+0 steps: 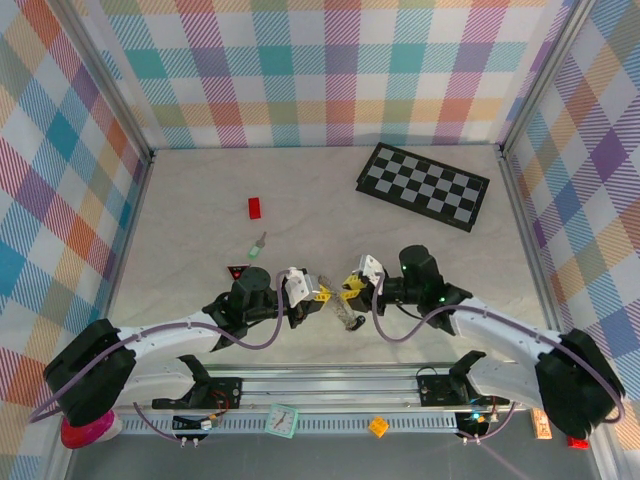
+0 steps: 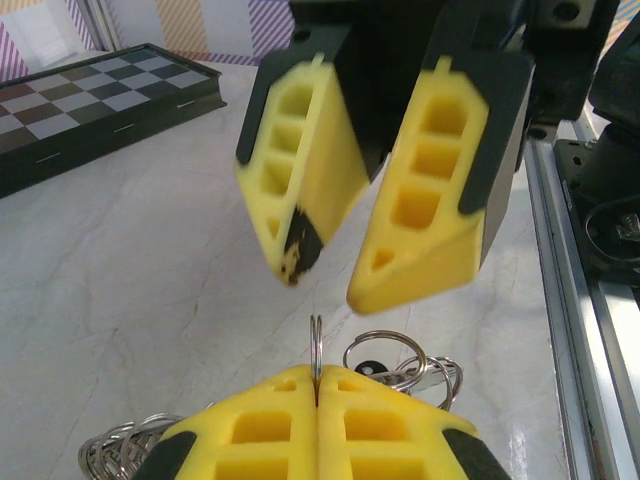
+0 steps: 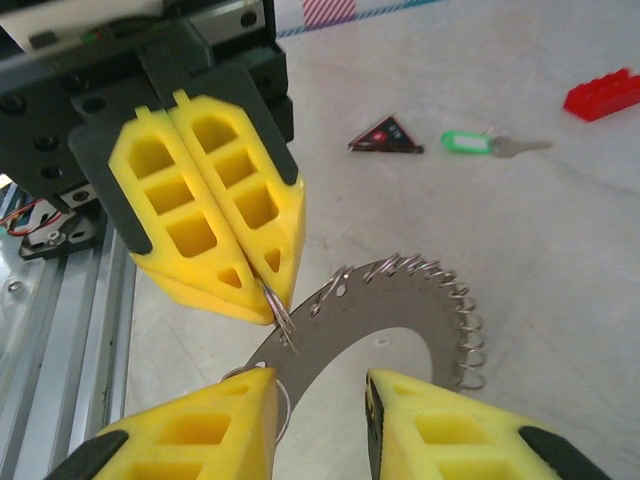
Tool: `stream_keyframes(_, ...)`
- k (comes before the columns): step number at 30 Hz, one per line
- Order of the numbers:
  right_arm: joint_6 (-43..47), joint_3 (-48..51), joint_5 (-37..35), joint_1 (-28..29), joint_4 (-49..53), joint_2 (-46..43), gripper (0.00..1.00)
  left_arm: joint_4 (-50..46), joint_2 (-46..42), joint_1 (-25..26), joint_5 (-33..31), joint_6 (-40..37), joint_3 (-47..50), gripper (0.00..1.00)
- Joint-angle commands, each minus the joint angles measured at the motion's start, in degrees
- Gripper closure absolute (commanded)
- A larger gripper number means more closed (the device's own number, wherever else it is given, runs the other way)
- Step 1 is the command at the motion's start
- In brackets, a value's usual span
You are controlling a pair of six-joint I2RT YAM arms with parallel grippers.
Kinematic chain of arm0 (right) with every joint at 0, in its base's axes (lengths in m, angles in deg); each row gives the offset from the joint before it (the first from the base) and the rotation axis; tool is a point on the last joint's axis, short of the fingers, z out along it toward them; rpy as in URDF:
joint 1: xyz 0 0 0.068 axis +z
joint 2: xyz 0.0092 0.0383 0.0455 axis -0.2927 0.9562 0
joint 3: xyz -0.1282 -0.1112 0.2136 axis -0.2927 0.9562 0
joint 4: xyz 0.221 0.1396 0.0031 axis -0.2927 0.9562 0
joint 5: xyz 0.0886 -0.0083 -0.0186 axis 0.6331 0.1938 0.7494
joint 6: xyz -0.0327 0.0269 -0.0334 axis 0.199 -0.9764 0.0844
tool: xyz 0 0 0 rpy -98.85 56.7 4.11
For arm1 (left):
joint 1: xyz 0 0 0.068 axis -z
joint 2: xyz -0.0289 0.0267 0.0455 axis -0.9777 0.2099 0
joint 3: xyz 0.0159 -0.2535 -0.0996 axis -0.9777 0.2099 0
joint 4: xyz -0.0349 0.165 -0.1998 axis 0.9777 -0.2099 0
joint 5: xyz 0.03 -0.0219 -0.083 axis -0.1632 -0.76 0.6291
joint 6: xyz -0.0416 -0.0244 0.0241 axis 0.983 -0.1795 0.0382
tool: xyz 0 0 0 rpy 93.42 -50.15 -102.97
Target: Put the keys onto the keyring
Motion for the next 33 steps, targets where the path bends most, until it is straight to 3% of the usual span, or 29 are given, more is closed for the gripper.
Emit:
stream_keyframes(1, 1.14, -2.29, 5.57, -0.34, -3.63, 2.53, 0.71, 3.07, -0.80, 0.40, 1.02, -1.00, 0.68, 1.00)
stream_keyframes(13, 2.10, -4.11, 11.30, -0.35, -7.43, 8.52, 0.75, 4.11, -0.56, 0.41, 1.28, -0.83, 0.90, 1.00)
stream_keyframes(16, 2.50, -4.28, 12.42, -0.36, -7.80, 9.09, 0.81, 4.81, -0.50, 0.42, 1.24, -0.63, 0.92, 1.00)
stream_keyframes(20, 4.54, -4.77, 12.87, -0.34, -6.30, 8.21, 0.99, 4.17, -0.78, 0.46, 0.23, 0.20, 0.83, 1.00)
stream_keyframes(21, 5.33, -5.13, 12.88, -0.34, -4.89, 7.73, 1.00, 3.33, -1.14, 0.41, -0.74, 0.54, 0.74, 1.00)
stream_keyframes(26, 12.65, -10.43, 8.68, 0.11, 10.98, 5.75, 1.00, -5.27, -5.73, 0.41, -4.75, 0.96, -0.30, 0.70)
stream_keyframes(33, 22.19, -19.20, -2.96, 4.08, 30.12, 7.48, 1.00, -19.08, -10.18, 0.45, -5.83, -1.33, -3.75, 0.66)
